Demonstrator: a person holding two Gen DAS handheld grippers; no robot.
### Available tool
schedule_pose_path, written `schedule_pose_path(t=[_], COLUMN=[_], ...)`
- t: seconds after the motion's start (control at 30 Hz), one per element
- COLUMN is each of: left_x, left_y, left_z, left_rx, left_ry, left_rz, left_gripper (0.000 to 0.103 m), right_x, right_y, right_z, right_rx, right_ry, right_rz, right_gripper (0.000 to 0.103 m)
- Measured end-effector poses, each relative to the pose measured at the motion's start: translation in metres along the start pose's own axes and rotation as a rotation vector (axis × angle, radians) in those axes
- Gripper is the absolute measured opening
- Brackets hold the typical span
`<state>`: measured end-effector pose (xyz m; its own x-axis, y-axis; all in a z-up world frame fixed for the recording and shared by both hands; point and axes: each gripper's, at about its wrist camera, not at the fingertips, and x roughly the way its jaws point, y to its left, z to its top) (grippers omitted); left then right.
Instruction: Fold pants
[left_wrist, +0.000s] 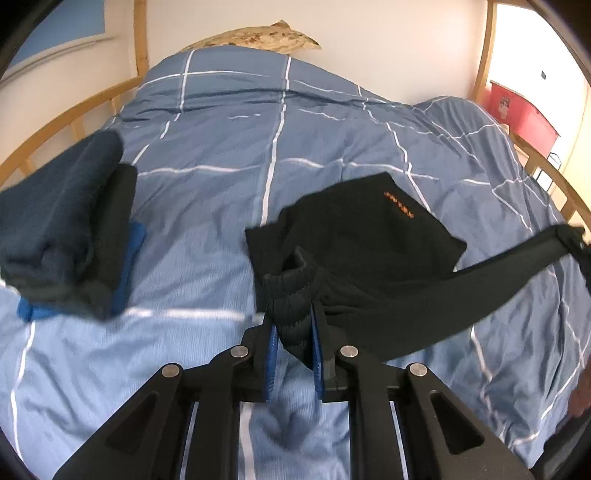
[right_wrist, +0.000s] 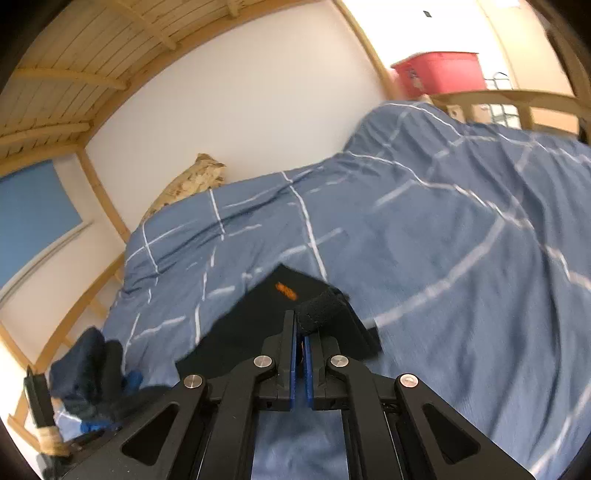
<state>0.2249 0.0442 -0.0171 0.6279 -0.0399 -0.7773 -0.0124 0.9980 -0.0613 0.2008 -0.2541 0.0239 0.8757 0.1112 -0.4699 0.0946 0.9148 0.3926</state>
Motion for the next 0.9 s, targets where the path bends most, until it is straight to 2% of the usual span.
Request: schedule_pose_path(t=[0.17,0.3,0.53,0.67,0.73,0.77,0.8,0.87,0.9], left_x=[0.023,0.052,0.109,0.131,0.136,0.136,0.133,0.123,0.118], left_y=[0.002,0.009,0.022,0.033,0.037,0.039,0.042,0.046,0.047], left_z=[0.042,0.067,0.096,0.103,0.105,0.106,0.107,0.109,0.110], left_rx=[0.006,0.000,0.016,-0.001,-0.006,-0.006,-0.003,0.005,0.016], left_ry=[0.032,0.074,0.127,0.145,0.152,0.148,0.122,0.059,0.032], left_rz=[0.003,0.012,0.039,0.027,0.014,0.016,0.044,0.103,0.124], left_gripper=[0.017,0.017,0.017,0.018,0.024,0.041,0.063,0.078,0.078], right_x=[0.046,0.101,0.198,0.239,0.256,0.262,0.268,0.278,0.281], right_y=[0.021,0.039,0.055,0.061,0.064,0.065,0.065,0.067,0.067], right_z=[0.045,0.069,0.076,0.071,0.067,0.066,0.064,0.062,0.061], right_rx=[-0.063,-0.120,-0.201,-0.229,-0.247,-0.253,-0.261,-0.270,-0.271], right_ry=[0.034,0.091,0.192,0.225,0.235,0.238,0.241,0.239,0.244], right_rz=[0.006,-0.001,-0.031,-0.037,-0.044,-0.047,-0.050,-0.063,-0.064], right_gripper=[0.004,0.004,0.004,0.004,0.004,0.004,0.004,0.005,0.006])
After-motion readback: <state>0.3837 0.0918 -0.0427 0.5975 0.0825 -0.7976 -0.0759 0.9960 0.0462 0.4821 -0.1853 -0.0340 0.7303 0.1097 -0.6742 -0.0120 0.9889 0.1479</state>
